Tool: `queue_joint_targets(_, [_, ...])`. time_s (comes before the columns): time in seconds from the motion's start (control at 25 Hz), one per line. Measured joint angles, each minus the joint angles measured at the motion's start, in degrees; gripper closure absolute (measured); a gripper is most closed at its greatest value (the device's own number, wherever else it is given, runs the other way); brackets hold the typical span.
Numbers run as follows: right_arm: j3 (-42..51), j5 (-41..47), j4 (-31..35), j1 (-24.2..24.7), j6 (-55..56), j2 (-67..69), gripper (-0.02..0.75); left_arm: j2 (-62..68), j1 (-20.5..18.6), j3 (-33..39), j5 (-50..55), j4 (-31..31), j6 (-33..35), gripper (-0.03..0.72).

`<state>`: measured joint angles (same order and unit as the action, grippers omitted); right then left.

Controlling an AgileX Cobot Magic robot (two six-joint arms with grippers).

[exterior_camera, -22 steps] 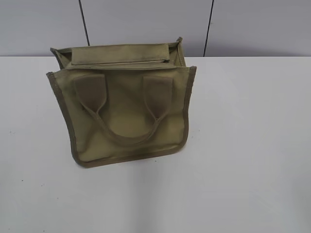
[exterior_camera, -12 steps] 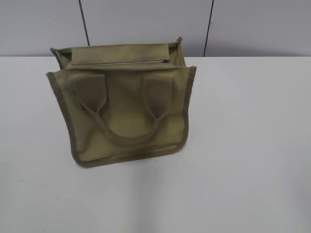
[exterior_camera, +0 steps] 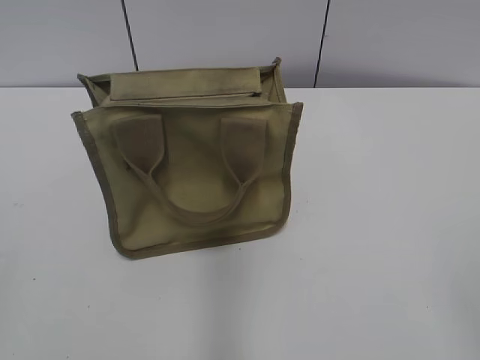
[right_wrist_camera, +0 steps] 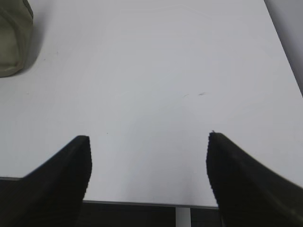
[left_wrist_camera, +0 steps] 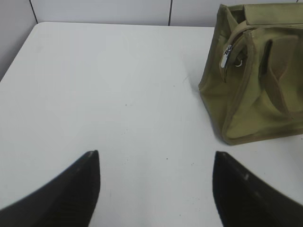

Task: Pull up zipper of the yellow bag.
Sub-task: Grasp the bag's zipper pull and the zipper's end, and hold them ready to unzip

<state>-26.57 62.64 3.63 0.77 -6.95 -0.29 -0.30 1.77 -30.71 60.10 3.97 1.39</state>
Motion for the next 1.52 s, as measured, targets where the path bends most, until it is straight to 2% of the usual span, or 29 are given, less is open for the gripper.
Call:
queue_joint_targets(0.24, [0.0, 0.0, 0.0, 0.0, 0.0, 0.0, 0.160, 0.7, 0.0, 0.0, -0.3, 1.1, 0.0, 0.137])
queue_joint_targets(0.36, [0.0, 0.0, 0.0, 0.0, 0.0, 0.0, 0.160, 2.2, 0.0, -1.0, -4.5, 2.3, 0.0, 0.137])
queue_joint_targets(0.6, [0.0, 0.0, 0.0, 0.0, 0.0, 0.0, 0.160, 7.6, 0.0, 0.1, -25.2, 2.5, 0.0, 0.137])
queue_joint_targets(0.72, [0.0, 0.0, 0.0, 0.0, 0.0, 0.0, 0.160, 13.6, 0.0, 3.9, -38.9, 2.4, 0.0, 0.137])
queue_joint_targets(0.84, [0.0, 0.0, 0.0, 0.0, 0.0, 0.0, 0.160, 20.4, 0.0, 9.3, -57.0, 2.4, 0.0, 0.143])
queue_joint_targets(0.96, [0.0, 0.0, 0.0, 0.0, 0.0, 0.0, 0.160, 29.2, 0.0, 14.1, -73.1, 2.0, 0.0, 0.188])
queue_joint_targets(1.08, [0.0, 0.0, 0.0, 0.0, 0.0, 0.0, 0.160, 39.8, 0.4, 16.6, -80.9, -3.0, -0.7, 0.231])
queue_joint_targets(1.24, [0.0, 0.0, 0.0, 0.0, 0.0, 0.0, 0.160, 56.0, 2.0, 16.9, -88.8, -13.2, -5.2, 0.244])
queue_joint_targets(1.52, [0.0, 0.0, 0.0, 0.0, 0.0, 0.0, 0.160, 78.1, 2.2, 15.3, -102.6, -36.9, -15.2, 0.286])
